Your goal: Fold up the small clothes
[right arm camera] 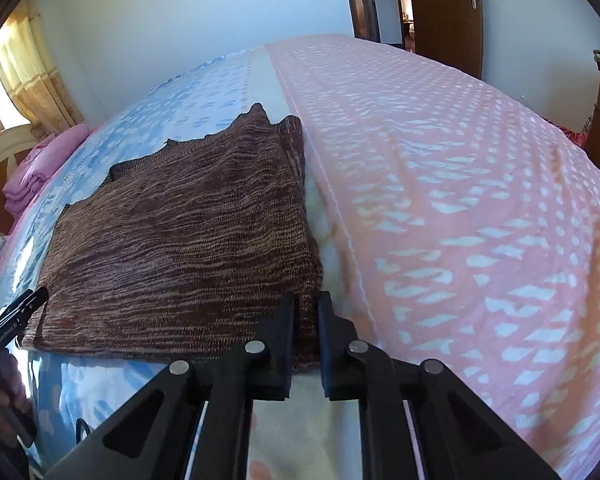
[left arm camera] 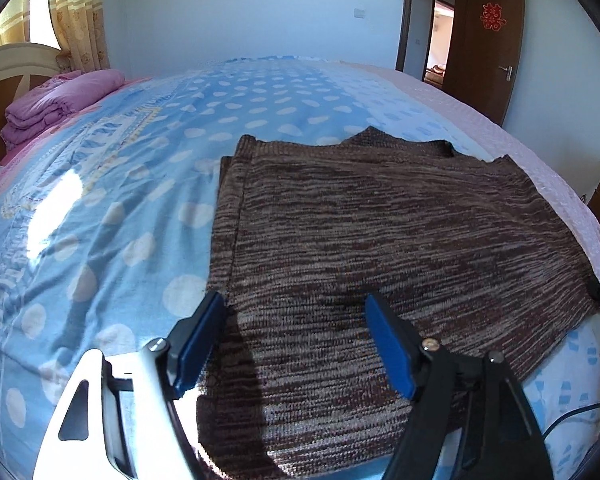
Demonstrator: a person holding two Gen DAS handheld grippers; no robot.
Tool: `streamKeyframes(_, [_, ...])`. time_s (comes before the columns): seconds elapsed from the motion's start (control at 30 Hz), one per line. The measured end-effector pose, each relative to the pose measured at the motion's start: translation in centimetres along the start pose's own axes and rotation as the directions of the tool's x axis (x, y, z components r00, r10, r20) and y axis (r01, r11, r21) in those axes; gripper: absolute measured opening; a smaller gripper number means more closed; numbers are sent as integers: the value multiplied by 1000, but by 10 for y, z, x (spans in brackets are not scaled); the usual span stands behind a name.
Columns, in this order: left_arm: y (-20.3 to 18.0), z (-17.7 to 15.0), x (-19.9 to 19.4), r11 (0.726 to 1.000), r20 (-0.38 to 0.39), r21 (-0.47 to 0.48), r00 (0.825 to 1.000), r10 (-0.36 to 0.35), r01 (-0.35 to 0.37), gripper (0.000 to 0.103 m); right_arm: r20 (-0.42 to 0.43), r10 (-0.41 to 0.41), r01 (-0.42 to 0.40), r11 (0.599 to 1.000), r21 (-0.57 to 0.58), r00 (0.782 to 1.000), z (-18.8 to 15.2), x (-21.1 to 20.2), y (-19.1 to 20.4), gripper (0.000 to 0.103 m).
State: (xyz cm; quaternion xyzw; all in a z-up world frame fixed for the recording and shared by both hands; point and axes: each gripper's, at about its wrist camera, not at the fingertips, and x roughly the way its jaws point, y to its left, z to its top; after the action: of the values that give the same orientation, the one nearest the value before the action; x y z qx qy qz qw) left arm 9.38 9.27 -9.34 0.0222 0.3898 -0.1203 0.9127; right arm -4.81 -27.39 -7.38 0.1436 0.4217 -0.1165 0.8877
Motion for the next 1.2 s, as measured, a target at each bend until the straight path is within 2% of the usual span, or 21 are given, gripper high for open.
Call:
streamKeyframes(0.1, [5, -1, 5, 1000, -19, -30, 1000, -5, 4, 87, 5, -39, 39, 999, -14, 999, -8, -7, 1, 8])
streamKeyframes(0.2, [14, -3, 8, 995, -31, -84, 998, -59, 57, 90, 16, -36, 36, 999, -2, 999, -11, -6, -3, 8])
streamKeyframes(0.3, [8, -5, 8, 997, -27, -62, 999, -38, 36, 92, 17, -50, 49, 998, 36, 999, -6, -15, -7, 8])
streamKeyframes(0.37, [6, -5, 9, 998, -28, -53, 999, -19, 17, 94, 95, -120, 115, 992, 53, 988, -4, -38, -6, 8])
streamKeyframes(0.4, [6, -5, 9, 998, -28, -53, 999, -15, 13, 95, 149, -121, 119, 993, 25, 981, 0, -51, 3, 8])
streamKeyframes(0.5, [6, -5, 9, 998, -29, -56, 1000, -9, 8, 96, 219, -28, 52, 993, -104, 975, 9, -68, 43, 8])
streamKeyframes(0.57, [4, -5, 9, 999, -27, -52, 1000, 5, -7, 98, 200, 56, -17, 981, -191, 978, 15, -60, 80, 8])
streamKeyframes(0.67, [3, -5, 9, 997, -29, -54, 998, 49, -50, 103, 169, 124, -78, 963, -258, 978, 26, -35, 126, 8])
streamKeyframes(0.77, [4, -5, 9, 997, -32, -56, 998, 56, -58, 103, 114, 179, -144, 954, -265, 977, 37, -5, 160, 8])
streamKeyframes(0.83, [5, -5, 9, 997, -33, -57, 998, 58, -60, 103, 78, 180, -153, 950, -271, 981, 44, 15, 177, 8])
streamKeyframes(0.93, [4, -5, 9, 996, -32, -51, 997, 67, -69, 103, 20, 213, -201, 946, -254, 977, 49, 40, 191, 8])
streamKeyframes(1.07, [4, -5, 9, 996, -34, -49, 997, 73, -74, 103, -80, 203, -216, 946, -240, 976, 39, 77, 202, 9])
streamKeyframes(1.13, [2, -4, 10, 996, -36, -43, 996, 81, -82, 103, -19, 186, -184, 940, -289, 982, 29, 75, 206, 9])
streamKeyframes(1.2, [1, -4, 10, 995, -35, -38, 995, 91, -92, 103, 22, 136, -120, 928, -352, 991, 22, 72, 216, 9])
